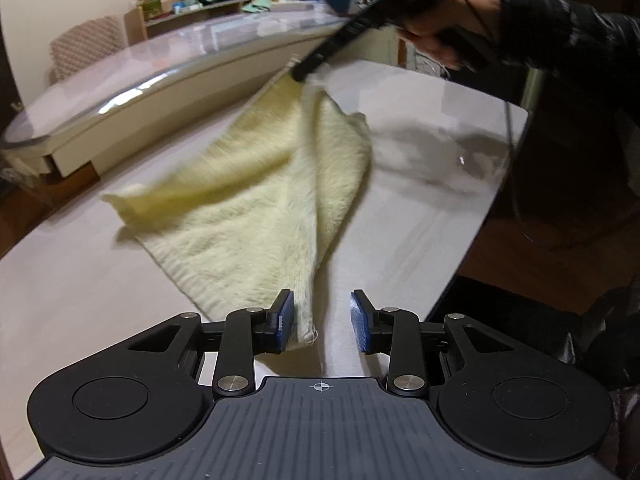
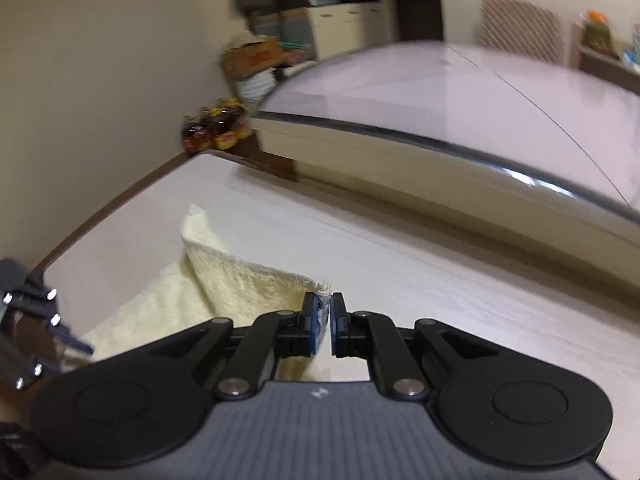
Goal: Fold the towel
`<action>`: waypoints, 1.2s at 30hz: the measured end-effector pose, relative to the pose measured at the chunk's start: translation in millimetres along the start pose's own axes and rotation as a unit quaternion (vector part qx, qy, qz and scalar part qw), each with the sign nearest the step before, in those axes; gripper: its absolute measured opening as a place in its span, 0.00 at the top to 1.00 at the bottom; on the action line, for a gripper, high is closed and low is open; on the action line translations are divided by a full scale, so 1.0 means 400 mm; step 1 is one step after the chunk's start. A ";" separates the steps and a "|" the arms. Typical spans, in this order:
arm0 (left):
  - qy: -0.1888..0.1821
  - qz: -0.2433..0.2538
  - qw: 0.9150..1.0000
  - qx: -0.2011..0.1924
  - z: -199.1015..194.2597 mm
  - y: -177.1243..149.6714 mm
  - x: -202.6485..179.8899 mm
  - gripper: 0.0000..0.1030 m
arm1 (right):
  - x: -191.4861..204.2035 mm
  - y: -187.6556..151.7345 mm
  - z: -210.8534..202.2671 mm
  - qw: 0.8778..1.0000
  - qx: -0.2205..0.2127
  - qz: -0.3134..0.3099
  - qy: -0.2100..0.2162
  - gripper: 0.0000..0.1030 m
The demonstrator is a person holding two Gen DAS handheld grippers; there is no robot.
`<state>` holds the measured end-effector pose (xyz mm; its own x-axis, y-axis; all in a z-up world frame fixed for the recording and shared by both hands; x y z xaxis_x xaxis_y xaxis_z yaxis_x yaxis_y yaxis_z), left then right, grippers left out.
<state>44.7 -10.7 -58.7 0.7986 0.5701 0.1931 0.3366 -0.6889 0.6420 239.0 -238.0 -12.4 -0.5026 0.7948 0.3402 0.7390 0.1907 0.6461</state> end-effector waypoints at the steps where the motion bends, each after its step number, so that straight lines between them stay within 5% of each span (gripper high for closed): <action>1: -0.002 0.001 1.000 0.001 0.003 -0.001 0.000 0.67 | -0.012 0.000 0.003 1.000 0.001 0.010 -0.001 0.93; 12: -0.020 0.014 1.000 0.009 0.021 -0.008 -0.012 0.67 | -0.218 0.022 0.074 0.991 -0.009 0.104 -0.078 0.91; 16: -0.021 0.015 1.000 0.012 0.025 -0.012 -0.016 0.66 | -0.237 0.021 0.075 0.987 -0.024 0.120 -0.102 0.59; 22: -0.024 0.018 0.999 0.012 0.024 -0.013 -0.015 0.66 | -0.182 0.029 -0.002 0.986 -0.084 0.102 -0.104 0.56; 26: -0.023 0.022 0.999 0.010 0.026 -0.011 -0.018 0.65 | -0.200 0.064 -0.083 0.974 -0.144 0.118 -0.131 0.53; 28: -0.023 0.024 0.999 0.010 0.028 -0.009 -0.019 0.64 | -0.206 0.076 -0.089 0.977 -0.137 0.127 -0.107 0.51; 31: -0.024 0.023 0.999 0.009 0.029 -0.009 -0.018 0.63 | -0.132 0.048 -0.040 0.997 -0.050 0.058 0.026 0.52; 36: -0.026 0.017 0.999 0.008 0.034 -0.005 -0.016 0.62 | -0.058 0.006 0.041 0.996 0.022 -0.044 0.073 0.52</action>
<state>45.6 -19.1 -71.5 0.8343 0.5225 0.1759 0.3158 -0.7145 0.6243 259.8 -246.5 -29.9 -0.6234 0.6825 0.3816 0.7070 0.2835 0.6479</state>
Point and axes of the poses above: each gripper's, at about its wrist camera, not at the fingertips, and z roughly the way its jaws point, x to its left, y to its top, the point moved 4 cm from there along z, roughly the way its jaws point, and after that the axes turned 14 degrees about z, right-handed, at the moved point
